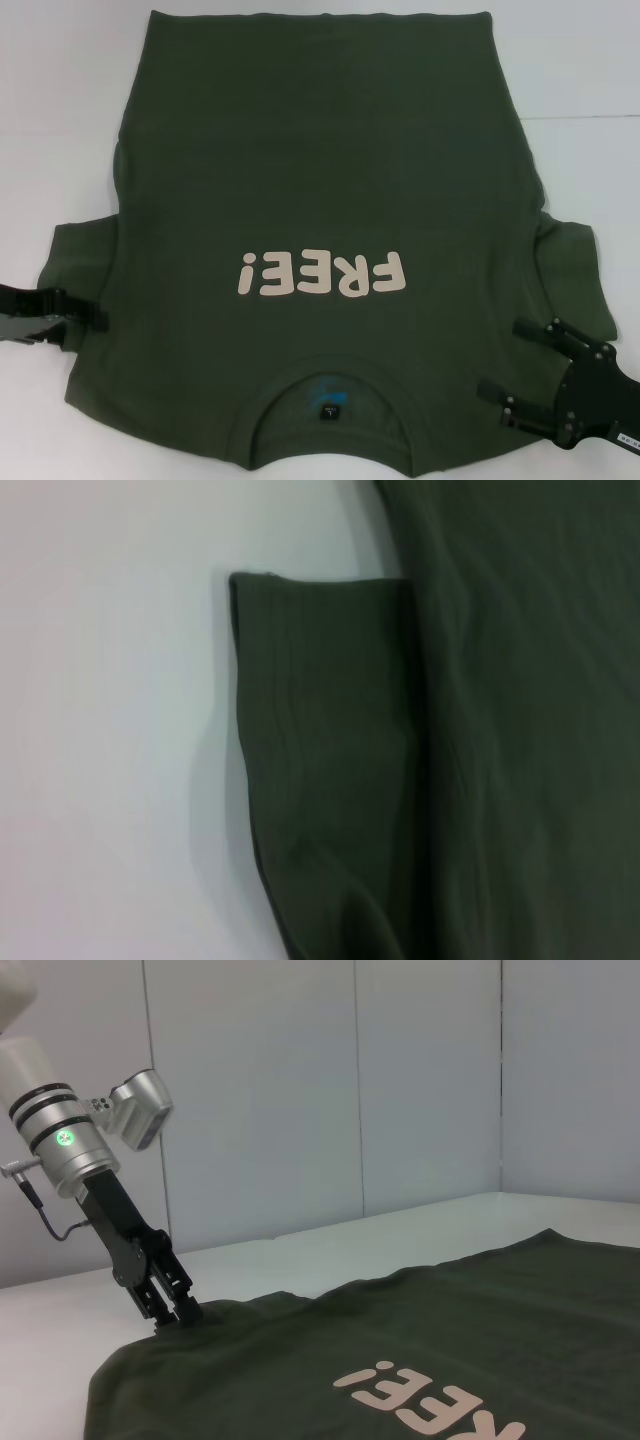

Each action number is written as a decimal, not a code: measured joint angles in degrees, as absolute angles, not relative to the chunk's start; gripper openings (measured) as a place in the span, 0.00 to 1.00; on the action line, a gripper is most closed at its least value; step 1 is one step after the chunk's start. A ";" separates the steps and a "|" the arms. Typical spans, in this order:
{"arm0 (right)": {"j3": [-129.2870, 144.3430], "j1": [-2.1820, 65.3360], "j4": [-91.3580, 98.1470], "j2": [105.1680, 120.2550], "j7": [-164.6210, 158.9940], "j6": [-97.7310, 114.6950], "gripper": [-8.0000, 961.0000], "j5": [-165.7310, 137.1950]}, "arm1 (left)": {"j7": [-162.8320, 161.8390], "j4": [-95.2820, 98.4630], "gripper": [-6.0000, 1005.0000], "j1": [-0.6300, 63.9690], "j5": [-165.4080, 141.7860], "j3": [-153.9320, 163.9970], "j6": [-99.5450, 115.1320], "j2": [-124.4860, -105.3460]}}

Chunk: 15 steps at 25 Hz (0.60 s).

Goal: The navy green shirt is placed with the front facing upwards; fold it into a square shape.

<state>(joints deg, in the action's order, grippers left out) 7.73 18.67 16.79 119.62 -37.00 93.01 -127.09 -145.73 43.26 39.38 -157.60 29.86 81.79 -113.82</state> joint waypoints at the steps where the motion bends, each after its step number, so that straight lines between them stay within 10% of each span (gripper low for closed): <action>1: 7.73 18.67 16.81 119.62 -37.00 93.03 0.95 -127.09 | -145.71 43.21 0.78 39.41 -157.59 29.90 81.64 -113.82; 15: 7.73 18.81 16.88 119.62 -37.00 93.29 0.95 -127.08 | -145.39 42.97 0.24 39.78 -157.70 30.06 80.34 -113.99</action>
